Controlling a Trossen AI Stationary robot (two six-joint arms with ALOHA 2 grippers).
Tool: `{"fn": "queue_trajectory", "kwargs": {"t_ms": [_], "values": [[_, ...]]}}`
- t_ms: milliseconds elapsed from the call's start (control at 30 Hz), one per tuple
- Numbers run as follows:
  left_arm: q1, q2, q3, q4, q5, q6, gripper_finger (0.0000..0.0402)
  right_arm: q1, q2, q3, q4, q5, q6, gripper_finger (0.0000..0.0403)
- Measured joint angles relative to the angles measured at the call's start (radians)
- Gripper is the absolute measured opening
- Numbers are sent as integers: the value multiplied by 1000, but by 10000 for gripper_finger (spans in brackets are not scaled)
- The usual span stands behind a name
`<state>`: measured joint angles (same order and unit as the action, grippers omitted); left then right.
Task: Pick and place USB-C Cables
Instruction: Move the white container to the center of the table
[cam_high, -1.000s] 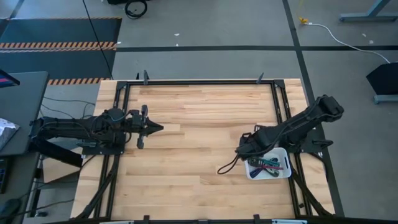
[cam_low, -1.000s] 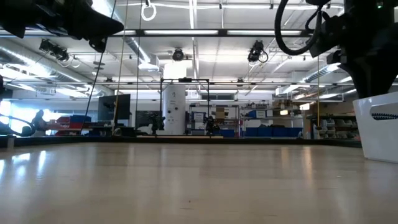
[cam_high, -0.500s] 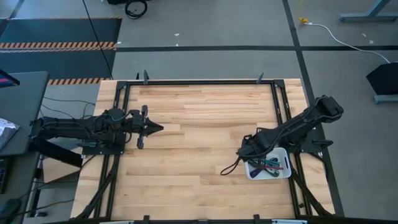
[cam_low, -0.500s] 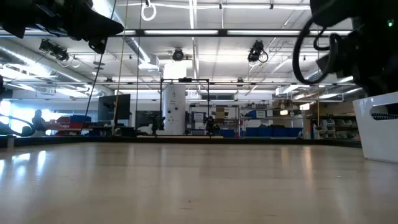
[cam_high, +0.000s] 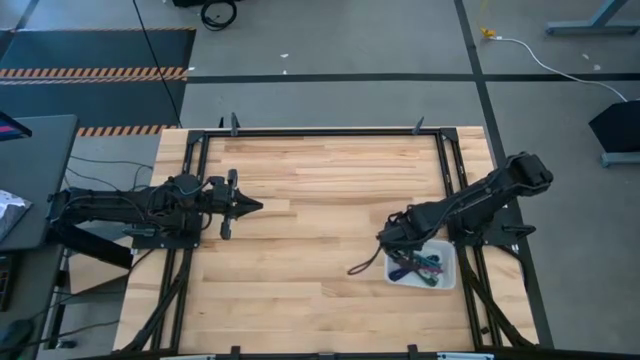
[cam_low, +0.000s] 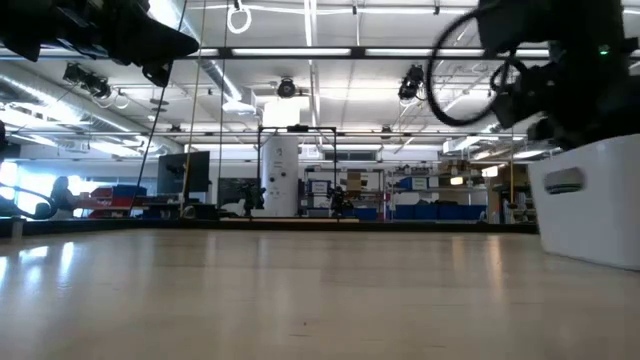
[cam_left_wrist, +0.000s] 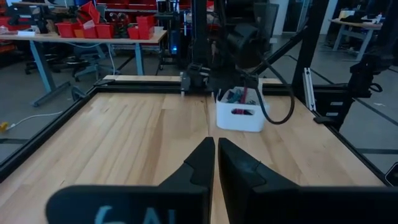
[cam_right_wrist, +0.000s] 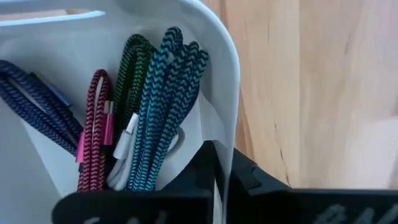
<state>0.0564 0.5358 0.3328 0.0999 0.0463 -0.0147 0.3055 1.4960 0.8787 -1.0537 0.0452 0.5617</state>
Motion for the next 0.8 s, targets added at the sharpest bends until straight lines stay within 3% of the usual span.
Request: {"fn": "queue_trajectory", "kwargs": {"t_ms": [167,400,800], "values": [[0,0,0,1,0,0,27,-67,0,2,146,29,-35,7],[0,0,0,3,0,0,27,-178,71,56,354,58,-213,4],[-2,0,0,3,0,-26,27,-305,438,513,347,68,-515,3]]}}
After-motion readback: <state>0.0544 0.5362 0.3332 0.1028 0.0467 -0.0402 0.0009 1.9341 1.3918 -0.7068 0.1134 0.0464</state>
